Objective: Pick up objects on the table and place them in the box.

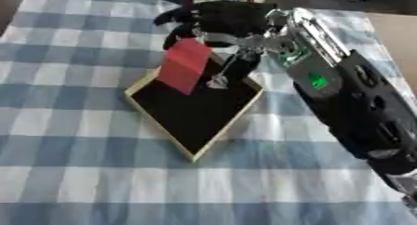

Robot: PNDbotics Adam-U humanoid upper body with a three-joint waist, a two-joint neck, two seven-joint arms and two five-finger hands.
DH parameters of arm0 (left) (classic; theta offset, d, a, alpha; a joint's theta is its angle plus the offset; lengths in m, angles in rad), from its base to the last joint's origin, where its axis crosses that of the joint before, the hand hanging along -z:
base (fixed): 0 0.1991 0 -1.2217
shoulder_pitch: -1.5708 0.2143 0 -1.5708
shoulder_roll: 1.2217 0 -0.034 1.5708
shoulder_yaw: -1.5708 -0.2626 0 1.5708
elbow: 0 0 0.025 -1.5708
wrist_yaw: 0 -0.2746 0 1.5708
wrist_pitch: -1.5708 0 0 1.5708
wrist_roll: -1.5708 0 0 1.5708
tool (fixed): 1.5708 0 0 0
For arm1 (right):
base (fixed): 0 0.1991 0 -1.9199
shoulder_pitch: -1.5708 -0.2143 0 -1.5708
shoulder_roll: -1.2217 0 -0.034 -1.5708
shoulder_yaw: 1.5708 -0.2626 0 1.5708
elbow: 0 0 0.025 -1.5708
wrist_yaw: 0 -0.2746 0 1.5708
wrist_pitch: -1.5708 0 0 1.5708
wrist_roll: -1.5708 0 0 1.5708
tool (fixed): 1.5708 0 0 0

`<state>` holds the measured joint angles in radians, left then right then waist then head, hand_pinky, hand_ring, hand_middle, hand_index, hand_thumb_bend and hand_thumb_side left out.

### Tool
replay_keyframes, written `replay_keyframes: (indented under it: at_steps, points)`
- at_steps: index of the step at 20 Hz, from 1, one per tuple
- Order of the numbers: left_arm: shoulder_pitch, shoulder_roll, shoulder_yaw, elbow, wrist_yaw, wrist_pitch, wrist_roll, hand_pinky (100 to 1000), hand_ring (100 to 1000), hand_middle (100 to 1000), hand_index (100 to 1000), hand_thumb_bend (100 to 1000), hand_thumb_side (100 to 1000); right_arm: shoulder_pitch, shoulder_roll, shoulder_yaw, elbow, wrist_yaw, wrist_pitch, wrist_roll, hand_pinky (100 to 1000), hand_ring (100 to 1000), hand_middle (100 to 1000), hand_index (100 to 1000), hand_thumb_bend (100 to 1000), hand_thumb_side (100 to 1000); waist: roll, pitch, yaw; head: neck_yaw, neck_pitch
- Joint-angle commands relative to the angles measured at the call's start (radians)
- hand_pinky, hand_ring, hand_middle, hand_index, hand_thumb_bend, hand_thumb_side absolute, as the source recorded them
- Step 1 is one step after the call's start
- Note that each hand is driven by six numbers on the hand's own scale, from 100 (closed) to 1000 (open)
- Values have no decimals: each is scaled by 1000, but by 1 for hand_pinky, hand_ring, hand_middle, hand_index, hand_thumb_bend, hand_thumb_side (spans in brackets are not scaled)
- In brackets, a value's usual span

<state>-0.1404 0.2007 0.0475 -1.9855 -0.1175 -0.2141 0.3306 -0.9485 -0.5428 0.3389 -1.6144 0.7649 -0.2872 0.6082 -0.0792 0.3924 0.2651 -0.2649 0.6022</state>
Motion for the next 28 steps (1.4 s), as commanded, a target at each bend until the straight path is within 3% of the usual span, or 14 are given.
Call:
replay_keyframes:
  at_steps: [1,2,4,7,15,18,22,23,24,28]
  points:
    - [-6,10,0,-14,-3,0,-3,710,612,581,638,100,760,-11,-17,-13,-1,-10,-1,-3,982,1000,1000,1000,359,100,5,-17,1,4,-14]
    - [-6,10,0,-14,-2,0,-3,710,612,581,638,100,760,-11,-17,-13,0,-13,-4,-1,984,1000,1000,1000,361,100,5,-17,1,4,-14]
    - [-6,9,0,-14,-3,1,-3,710,612,581,637,100,761,-9,-17,-14,-4,-22,-9,-10,995,1000,1000,888,373,100,4,-17,1,6,-14]
    - [-7,9,0,-14,-3,2,-5,710,613,581,637,100,762,-4,-15,-16,1,-52,-18,-23,1000,1000,1000,1000,365,100,2,-16,1,7,-17]
    - [-6,7,0,-14,-5,4,-5,710,613,580,637,100,764,-4,-22,-19,7,-34,-47,-2,999,1000,1000,1000,353,100,0,-13,3,9,-16]
    - [-5,8,0,-14,-4,5,-6,710,613,580,637,100,764,-5,-24,-31,-12,-27,-26,-35,992,1000,1000,998,355,100,0,-14,2,11,-16]
    - [-4,8,0,-14,-5,8,-8,710,613,580,637,100,765,-5,-33,-63,-58,-12,12,-93,962,990,1000,856,251,100,2,-16,0,12,-13]
    - [-4,9,1,-14,-6,9,-7,710,613,580,637,100,764,-4,-38,-74,-69,-8,28,-112,954,967,981,846,179,100,3,-18,0,12,-11]
    - [-4,9,1,-14,-6,8,-6,710,613,580,637,100,763,-2,-44,-89,-80,-3,44,-132,950,957,966,844,227,100,4,-19,-1,13,-9]
    - [-2,11,3,-14,-3,8,-4,710,614,581,637,100,761,17,-67,-163,-104,-11,116,-219,910,910,914,843,105,100,7,-27,-5,21,0]
